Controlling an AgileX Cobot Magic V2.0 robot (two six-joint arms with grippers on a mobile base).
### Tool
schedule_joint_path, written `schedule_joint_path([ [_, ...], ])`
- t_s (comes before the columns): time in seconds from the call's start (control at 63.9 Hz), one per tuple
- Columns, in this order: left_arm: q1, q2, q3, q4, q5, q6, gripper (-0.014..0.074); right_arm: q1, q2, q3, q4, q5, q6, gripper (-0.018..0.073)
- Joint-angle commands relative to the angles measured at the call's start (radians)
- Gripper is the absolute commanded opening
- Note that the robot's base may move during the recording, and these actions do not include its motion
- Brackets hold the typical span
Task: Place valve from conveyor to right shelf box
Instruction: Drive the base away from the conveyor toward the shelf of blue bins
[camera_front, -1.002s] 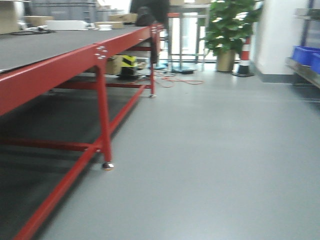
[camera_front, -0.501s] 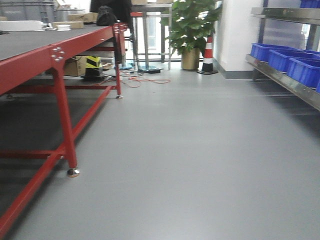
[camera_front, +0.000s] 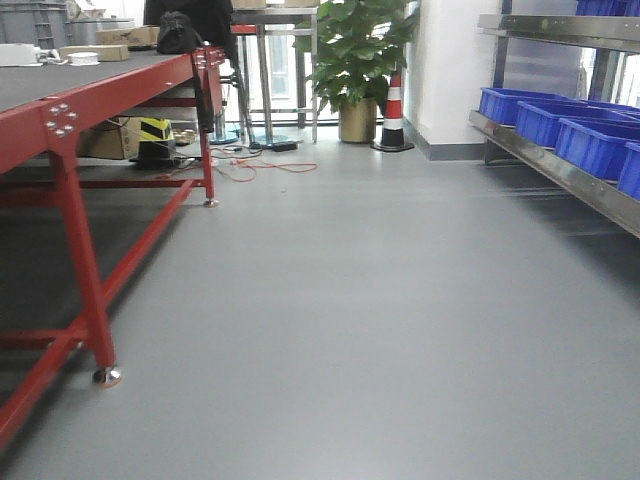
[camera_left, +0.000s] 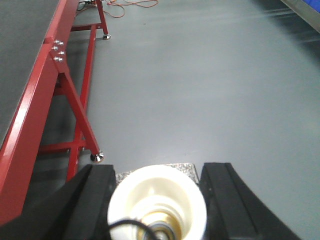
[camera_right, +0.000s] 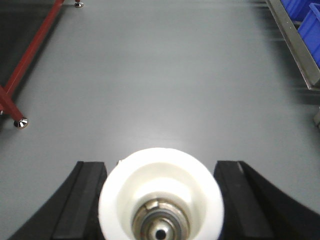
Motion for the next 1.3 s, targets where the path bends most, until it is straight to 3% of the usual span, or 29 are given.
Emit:
schedule_joint_path([
  [0.0, -0.006, -0.008, -0.009, -0.008, -0.050, -0.006, -0.0111, -0.001, -0.015, -0.017, -0.002, -0.070, -0.006, -0.0162],
  [1.284, -0.006, -0.008, -0.009, -0.008, -0.107, -0.006, -0.0111, -0.001, -0.015, -0.017, -0.002, -0.070, -0.006, -0.0162],
])
